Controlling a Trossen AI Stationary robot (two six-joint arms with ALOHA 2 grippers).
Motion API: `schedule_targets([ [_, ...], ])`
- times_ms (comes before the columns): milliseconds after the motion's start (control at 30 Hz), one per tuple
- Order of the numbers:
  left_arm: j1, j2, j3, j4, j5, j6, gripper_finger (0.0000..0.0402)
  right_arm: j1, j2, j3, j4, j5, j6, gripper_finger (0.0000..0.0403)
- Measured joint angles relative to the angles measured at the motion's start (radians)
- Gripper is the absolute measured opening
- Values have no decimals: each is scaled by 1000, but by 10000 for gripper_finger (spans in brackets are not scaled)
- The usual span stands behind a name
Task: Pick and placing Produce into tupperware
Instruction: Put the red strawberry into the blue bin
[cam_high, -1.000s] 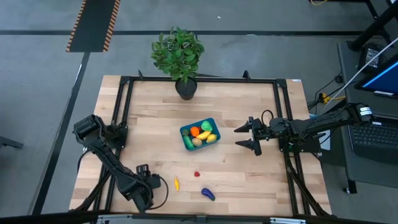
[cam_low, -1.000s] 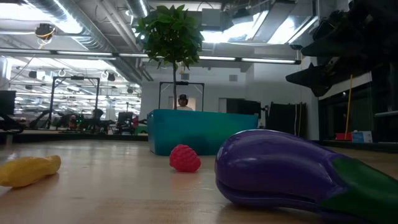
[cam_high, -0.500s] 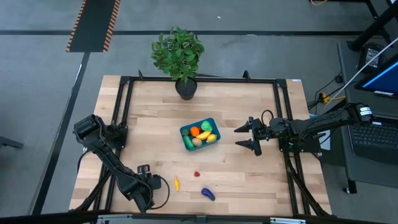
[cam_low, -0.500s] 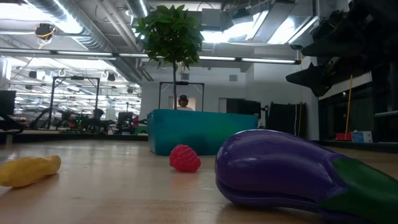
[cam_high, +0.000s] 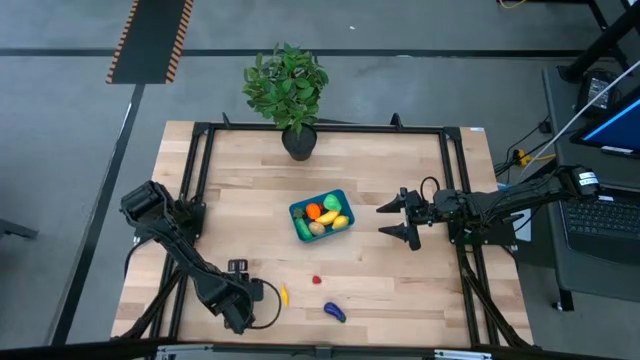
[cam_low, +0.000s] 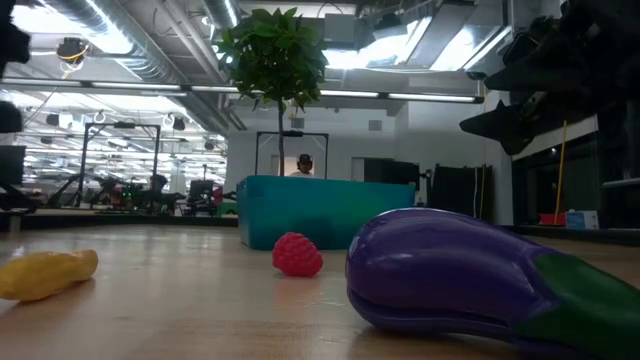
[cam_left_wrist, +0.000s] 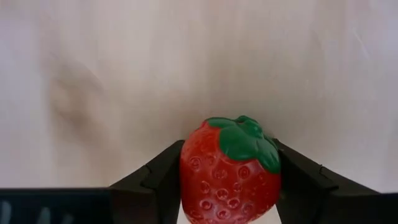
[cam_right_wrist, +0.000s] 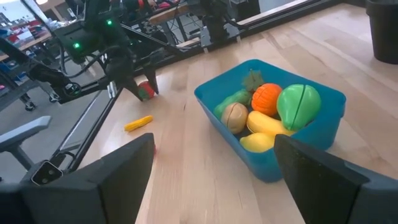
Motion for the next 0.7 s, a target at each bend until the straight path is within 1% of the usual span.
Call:
schedule_targets([
  [100, 27, -37, -7, 14, -88, 29, 186, 0, 0, 0, 0, 0, -21, 332],
  [167, 40, -83, -5, 24, -124, 38, 186, 0, 0, 0, 0, 0, -21, 332],
  [267, 45, -157, -3, 26, -131, 79, 186, 0, 0, 0, 0, 0, -23, 332],
  [367, 54, -242, -3, 20, -206, 129, 186, 0, 0, 0, 1, 0, -23, 332],
  [433, 52, -297, -2, 8, -262, 151, 186, 0, 0, 0, 1, 0, -23, 332],
  [600, 40, -428, -2, -28, -366, 199, 186, 0, 0, 0, 2, 0, -48, 332],
  [700, 38, -488, -2, -30, -406, 234, 186, 0, 0, 0, 2, 0, -48, 332],
])
